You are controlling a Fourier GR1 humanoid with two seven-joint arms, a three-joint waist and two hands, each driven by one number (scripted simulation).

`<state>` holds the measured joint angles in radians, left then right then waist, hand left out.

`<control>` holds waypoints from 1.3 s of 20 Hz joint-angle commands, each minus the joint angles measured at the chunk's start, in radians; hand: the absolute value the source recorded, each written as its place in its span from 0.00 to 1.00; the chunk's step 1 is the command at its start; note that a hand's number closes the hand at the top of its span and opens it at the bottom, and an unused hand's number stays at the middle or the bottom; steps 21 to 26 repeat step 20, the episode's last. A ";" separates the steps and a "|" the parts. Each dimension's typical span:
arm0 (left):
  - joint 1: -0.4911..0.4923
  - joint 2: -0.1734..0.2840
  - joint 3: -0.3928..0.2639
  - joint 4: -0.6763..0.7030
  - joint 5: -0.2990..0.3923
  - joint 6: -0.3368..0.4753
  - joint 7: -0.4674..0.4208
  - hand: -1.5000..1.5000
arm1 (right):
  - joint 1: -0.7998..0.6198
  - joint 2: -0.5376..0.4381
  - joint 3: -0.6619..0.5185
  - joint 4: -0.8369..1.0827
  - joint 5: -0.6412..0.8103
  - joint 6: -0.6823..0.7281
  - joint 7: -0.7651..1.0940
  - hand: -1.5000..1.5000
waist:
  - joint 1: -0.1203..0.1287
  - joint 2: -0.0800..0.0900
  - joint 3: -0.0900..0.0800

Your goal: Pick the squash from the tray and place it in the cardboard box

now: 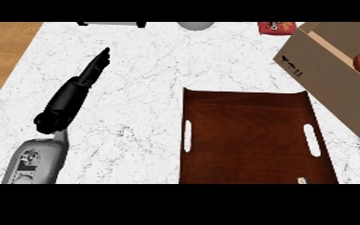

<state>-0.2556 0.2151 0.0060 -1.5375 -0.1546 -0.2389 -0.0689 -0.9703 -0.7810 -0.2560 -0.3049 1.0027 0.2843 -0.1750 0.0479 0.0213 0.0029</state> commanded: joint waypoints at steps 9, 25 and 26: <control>0.009 0.008 0.009 0.011 -0.008 0.001 -0.010 0.50 | -0.063 0.034 -0.378 0.079 -0.384 -0.024 -0.255 0.00 | -0.023 -0.011 0.004; 0.018 0.029 0.027 0.012 0.008 -0.028 -0.047 0.50 | 0.046 -0.109 -0.642 0.153 -0.627 -0.044 -0.211 0.00 | 0.003 0.010 0.004; 0.018 0.029 0.027 0.012 0.008 -0.028 -0.047 0.50 | 0.046 -0.109 -0.642 0.153 -0.627 -0.044 -0.211 0.00 | 0.003 0.010 0.004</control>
